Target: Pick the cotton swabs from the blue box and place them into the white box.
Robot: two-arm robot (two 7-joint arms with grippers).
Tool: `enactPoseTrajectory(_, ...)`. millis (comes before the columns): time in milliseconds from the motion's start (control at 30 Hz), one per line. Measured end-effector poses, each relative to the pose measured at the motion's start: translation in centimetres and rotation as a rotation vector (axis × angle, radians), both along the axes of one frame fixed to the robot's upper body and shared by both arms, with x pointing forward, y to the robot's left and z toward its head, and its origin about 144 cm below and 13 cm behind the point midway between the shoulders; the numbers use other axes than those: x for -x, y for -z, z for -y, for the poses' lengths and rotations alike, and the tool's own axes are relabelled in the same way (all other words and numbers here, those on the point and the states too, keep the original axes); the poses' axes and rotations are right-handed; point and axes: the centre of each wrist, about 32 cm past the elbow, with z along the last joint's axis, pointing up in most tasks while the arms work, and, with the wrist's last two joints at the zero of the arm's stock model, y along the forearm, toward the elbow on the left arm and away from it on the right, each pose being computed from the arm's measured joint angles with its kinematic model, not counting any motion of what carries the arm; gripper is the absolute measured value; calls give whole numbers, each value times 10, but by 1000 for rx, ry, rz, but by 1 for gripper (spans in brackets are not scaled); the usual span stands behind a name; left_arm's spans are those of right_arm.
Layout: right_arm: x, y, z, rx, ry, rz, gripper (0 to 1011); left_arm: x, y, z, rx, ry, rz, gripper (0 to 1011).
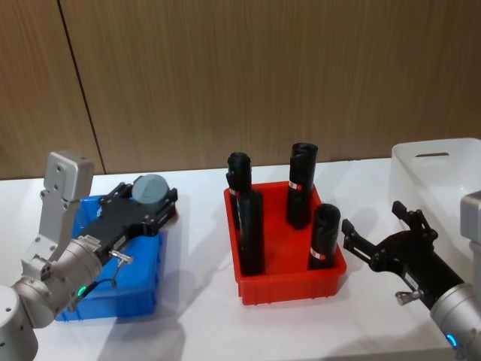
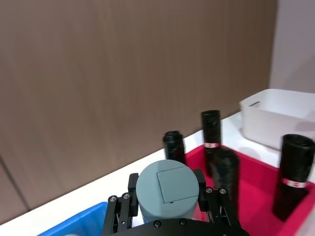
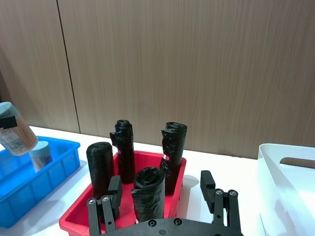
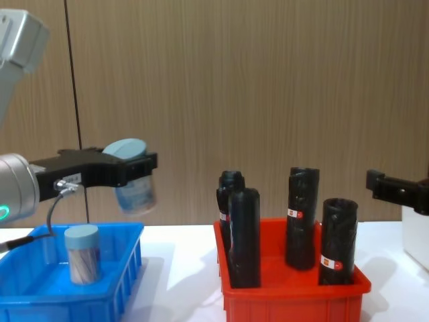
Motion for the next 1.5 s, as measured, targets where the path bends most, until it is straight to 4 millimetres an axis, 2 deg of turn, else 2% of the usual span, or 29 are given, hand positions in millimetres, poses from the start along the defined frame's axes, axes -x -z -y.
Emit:
enactPoseTrajectory(600,0,0,0,0,0,0,1002,-8,-12,5,42,298,-5,659)
enactPoseTrajectory(1133,0,0,0,0,0,0,1002,-27,-10,21,143,552,-80,659)
enactPoseTrajectory(1500,0,0,0,0,0,0,1002,-32,-8,31,161,638,-124,659)
